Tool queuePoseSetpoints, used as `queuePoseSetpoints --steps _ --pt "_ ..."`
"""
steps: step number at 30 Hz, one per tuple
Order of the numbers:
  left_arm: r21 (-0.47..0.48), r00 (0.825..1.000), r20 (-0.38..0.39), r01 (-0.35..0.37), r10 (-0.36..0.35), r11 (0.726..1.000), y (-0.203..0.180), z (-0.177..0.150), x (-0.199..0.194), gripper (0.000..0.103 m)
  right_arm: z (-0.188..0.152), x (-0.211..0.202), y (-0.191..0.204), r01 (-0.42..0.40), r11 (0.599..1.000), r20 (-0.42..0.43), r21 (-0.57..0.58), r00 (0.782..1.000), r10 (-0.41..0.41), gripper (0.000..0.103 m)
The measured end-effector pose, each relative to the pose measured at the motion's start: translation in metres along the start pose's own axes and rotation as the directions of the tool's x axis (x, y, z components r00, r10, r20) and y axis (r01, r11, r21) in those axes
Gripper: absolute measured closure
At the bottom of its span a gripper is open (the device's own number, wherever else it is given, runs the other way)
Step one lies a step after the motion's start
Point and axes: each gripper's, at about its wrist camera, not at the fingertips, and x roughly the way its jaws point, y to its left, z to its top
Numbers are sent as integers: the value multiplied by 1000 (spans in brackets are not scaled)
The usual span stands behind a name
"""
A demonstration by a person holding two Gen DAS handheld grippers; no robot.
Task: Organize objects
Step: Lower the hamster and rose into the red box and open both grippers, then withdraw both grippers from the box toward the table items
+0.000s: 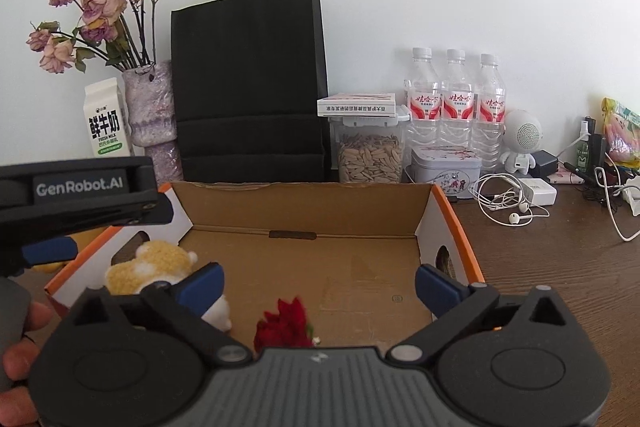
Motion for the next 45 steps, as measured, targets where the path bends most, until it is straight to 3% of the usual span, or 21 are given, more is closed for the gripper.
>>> queuePoseSetpoints --steps 7,26,29,37,45 --pt "16 1000 -6 -1 1 1000 -2 -1 -5 0 1 -6 0 -11 1000 15 -1 1000 11 0" --pt "127 988 142 40 -58 991 -4 -4 -88 0 2 -78 5 -47 996 119 -80 991 56 0" --pt "120 982 171 60 -80 991 4 -10 -106 0 -3 -93 5 -57 994 133 -97 989 69 0" --pt "127 981 162 89 -109 988 24 -35 -141 0 -24 -140 4 -54 988 171 -147 982 79 0" --pt "171 983 139 98 -123 980 40 -69 -172 0 -62 -179 -4 -58 983 137 -173 987 83 0"
